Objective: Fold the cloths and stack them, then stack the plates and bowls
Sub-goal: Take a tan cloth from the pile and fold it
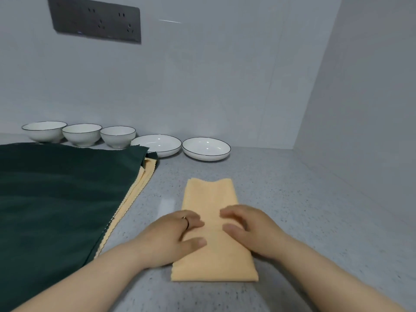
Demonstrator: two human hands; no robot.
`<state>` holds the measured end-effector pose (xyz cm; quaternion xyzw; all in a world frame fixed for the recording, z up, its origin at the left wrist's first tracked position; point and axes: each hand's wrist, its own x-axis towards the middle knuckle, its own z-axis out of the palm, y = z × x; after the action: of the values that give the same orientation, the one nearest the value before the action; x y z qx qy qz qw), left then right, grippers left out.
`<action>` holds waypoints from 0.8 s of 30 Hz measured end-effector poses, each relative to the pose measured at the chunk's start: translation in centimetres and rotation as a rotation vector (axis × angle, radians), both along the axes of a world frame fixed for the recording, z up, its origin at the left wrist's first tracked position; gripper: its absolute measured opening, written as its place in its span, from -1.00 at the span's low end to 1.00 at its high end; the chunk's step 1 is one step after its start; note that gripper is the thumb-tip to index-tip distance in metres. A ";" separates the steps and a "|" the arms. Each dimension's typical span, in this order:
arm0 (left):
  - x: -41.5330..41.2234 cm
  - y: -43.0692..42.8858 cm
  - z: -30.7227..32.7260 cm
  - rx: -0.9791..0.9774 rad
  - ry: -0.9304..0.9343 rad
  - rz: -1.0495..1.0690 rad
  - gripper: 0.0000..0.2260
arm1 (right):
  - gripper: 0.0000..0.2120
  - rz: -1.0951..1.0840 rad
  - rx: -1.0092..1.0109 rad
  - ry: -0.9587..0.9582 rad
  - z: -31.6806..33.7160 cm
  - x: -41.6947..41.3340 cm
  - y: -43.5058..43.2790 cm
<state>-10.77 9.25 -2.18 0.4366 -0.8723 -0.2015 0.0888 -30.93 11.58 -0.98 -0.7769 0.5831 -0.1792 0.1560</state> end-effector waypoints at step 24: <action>1.2 0.8 -0.6 -0.190 0.128 0.008 -0.39 | -0.60 0.045 0.095 -0.342 -1.4 -2.4 2.8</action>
<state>-9.61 10.04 -2.74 0.4158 -0.8783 -0.1452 0.1862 -33.33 14.40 -2.41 -0.7399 0.5382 -0.2772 0.2934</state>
